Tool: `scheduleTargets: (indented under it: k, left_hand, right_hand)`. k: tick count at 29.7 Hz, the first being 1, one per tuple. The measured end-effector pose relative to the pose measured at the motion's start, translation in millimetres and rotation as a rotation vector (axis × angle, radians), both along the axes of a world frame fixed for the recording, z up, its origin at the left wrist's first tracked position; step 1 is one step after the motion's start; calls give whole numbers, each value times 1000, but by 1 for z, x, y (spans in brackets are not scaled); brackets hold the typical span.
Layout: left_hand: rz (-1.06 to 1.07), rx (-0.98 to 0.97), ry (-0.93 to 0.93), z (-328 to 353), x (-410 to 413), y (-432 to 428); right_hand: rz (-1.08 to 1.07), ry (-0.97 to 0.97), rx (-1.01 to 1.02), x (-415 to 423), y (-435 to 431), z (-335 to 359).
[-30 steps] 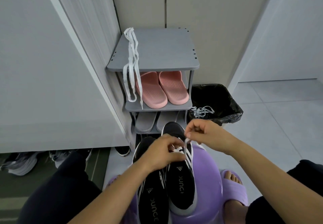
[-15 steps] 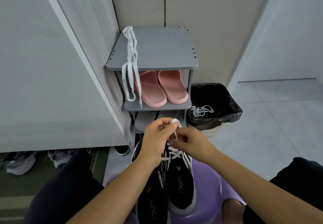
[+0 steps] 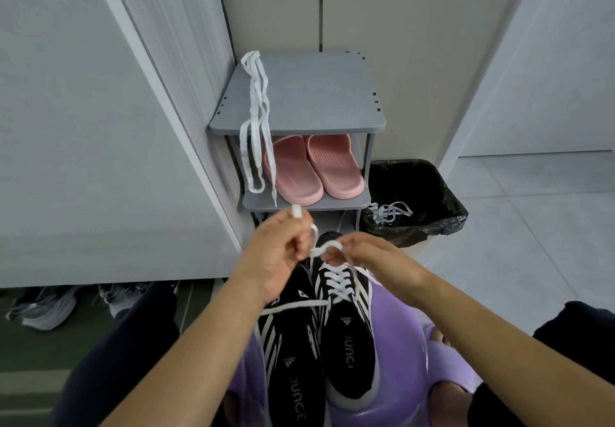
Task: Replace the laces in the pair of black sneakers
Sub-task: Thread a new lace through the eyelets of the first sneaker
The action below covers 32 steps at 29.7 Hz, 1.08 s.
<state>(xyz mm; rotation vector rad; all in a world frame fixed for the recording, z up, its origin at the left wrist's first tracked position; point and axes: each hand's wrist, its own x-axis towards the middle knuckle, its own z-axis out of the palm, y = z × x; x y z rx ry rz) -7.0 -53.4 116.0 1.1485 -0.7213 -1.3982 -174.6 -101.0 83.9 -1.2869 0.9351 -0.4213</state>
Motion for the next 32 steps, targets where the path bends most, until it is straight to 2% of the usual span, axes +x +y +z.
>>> scheduleTargets:
  k: [1, 2, 4, 5, 8, 11, 13, 15, 17, 20, 21, 22, 24, 25, 27, 29, 31, 32]
  left_hand:
    - [-51, -3, -38, -1, -6, 2]
    - [-74, -7, -63, -2, -10, 3]
    - [-69, -17, -102, -3, -13, 2]
    - [-56, -18, -119, -4, -13, 1]
    - [-35, 1, -120, -6, -14, -1]
    - [29, 21, 52, -7, -7, -4]
    - [112, 29, 182, -6, 4, -8]
    - [216, 24, 252, -6, 16, -11]
    - [306, 18, 325, -5, 25, -13]
    - [333, 45, 249, -5, 29, -13]
    - [309, 65, 166, -6, 25, -12]
    - [268, 79, 74, -7, 20, -10]
    - [156, 88, -76, -11, 3, -5]
    - [98, 85, -125, -13, -5, -3]
    - [10, 79, -180, -16, -19, 0]
    - [-13, 85, -175, -17, -24, 1]
    - [32, 98, -103, -17, -22, -1]
    - [81, 114, -38, -17, -18, -2]
  right_hand:
    - [-8, 13, -9, 5, 1, 3]
    - [-13, 111, -125, 10, 2, 5]
    - [20, 373, -545, 12, 0, 2]
    - [44, 377, -689, 13, 0, -1]
    - [50, 304, -868, 15, 1, -3]
    - [-53, 475, -1084, 7, -7, -6]
    - [-69, 732, -1025, -12, -22, -5]
    - [-143, 956, -769, -37, -36, -4]
    - [-208, 1063, -571, -57, -42, -8]
    - [-47, 1242, -544, -64, -39, -15]
    - [39, 1207, -618, -63, -39, -18]
    - [112, 1069, -702, -58, -37, -19]
    - [164, 647, -756, -37, -28, -11]
    - [171, 500, -751, -24, -21, -7]
    - [181, 356, -812, -3, -9, -2]
    - [107, 369, -985, 2, -7, -7]
    - [57, 550, -1166, -7, -15, -13]
    - [80, 699, -1204, -15, -20, -13]
